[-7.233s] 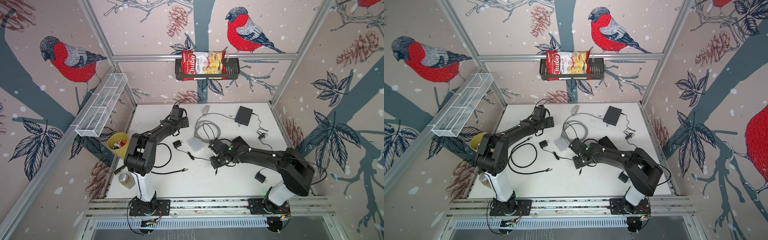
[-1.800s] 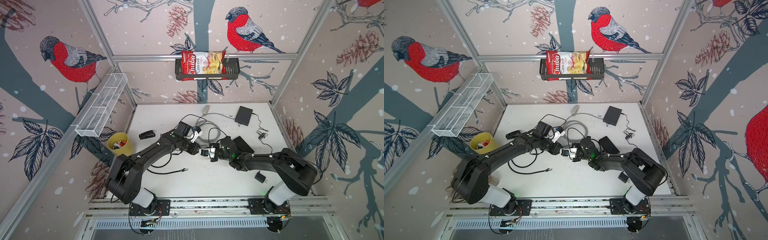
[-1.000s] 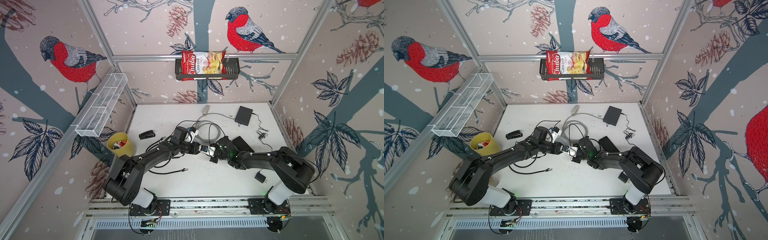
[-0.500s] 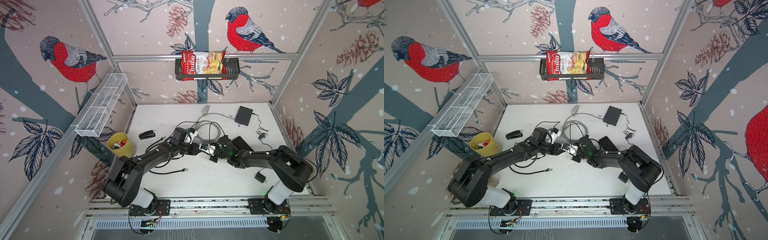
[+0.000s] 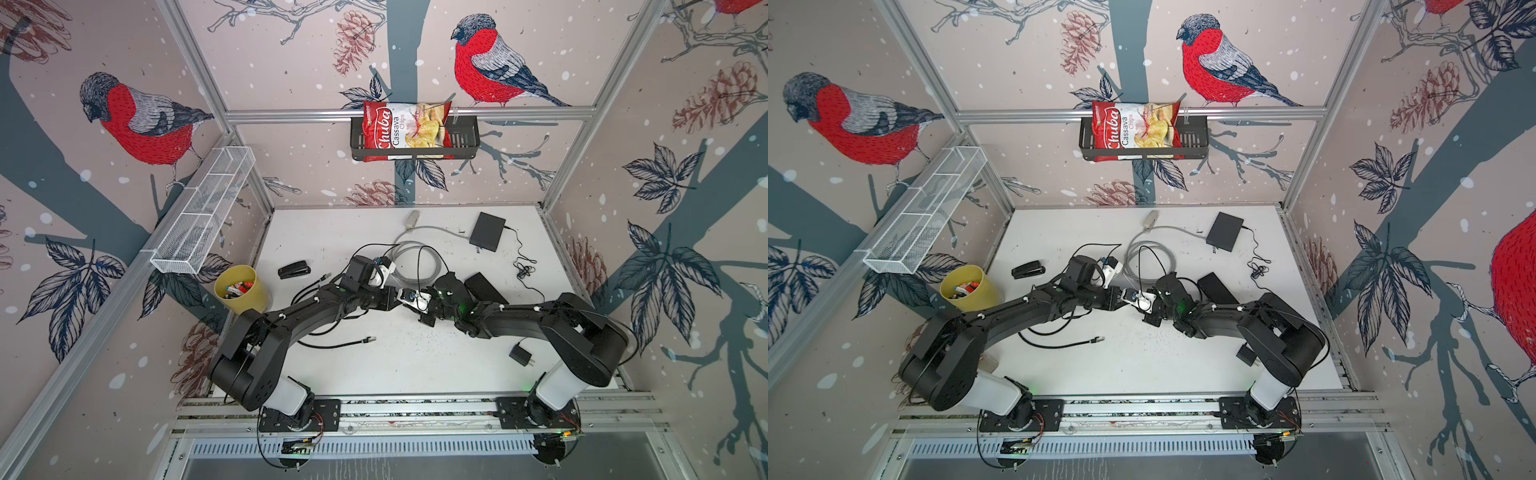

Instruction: Insert the plug into the switch port

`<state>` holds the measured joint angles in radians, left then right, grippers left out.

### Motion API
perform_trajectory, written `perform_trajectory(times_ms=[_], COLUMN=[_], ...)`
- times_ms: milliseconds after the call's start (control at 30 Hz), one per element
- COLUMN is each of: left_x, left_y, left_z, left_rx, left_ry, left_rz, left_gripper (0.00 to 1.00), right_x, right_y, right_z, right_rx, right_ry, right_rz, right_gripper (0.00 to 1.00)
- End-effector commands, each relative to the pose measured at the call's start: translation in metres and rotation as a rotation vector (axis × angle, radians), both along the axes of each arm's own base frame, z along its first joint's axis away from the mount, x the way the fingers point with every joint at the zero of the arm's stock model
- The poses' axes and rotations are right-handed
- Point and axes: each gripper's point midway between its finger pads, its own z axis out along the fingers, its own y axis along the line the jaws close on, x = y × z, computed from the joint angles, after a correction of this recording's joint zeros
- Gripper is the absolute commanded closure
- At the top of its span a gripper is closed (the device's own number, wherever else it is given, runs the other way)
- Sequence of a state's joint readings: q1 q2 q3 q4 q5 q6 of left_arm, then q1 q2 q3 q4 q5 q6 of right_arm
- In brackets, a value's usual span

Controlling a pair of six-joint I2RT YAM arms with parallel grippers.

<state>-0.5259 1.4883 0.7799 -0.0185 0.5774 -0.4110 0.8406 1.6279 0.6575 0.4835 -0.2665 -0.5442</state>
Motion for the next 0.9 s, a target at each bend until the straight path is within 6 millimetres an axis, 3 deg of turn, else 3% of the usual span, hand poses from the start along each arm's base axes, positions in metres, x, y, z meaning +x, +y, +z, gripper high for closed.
perform_trajectory(times_ms=[0,400,633,867], left_x=[0.000,-0.006,-0.007,-0.007], left_y=[-0.001,-0.004,-0.002,-0.004], left_z=[0.005,0.006,0.004,0.006], left_rx=[-0.014,-0.037,-0.035,-0.043], left_ry=[-0.036,-0.027,-0.022,-0.025], left_rz=[-0.026,-0.047,-0.046,-0.051], left_gripper=[0.89,0.90,0.91,0.91], right_x=[0.000,-0.001,0.000,-0.004], right_y=[-0.004,0.009,0.010,0.010], right_z=[0.009,0.010,0.014,0.009], right_rx=[0.025,0.051,0.067,0.070], right_ry=[-0.038,-0.071,-0.083,-0.075], right_rz=[-0.001,0.016,0.015,0.026], right_gripper=[0.79,0.78,0.83,0.96])
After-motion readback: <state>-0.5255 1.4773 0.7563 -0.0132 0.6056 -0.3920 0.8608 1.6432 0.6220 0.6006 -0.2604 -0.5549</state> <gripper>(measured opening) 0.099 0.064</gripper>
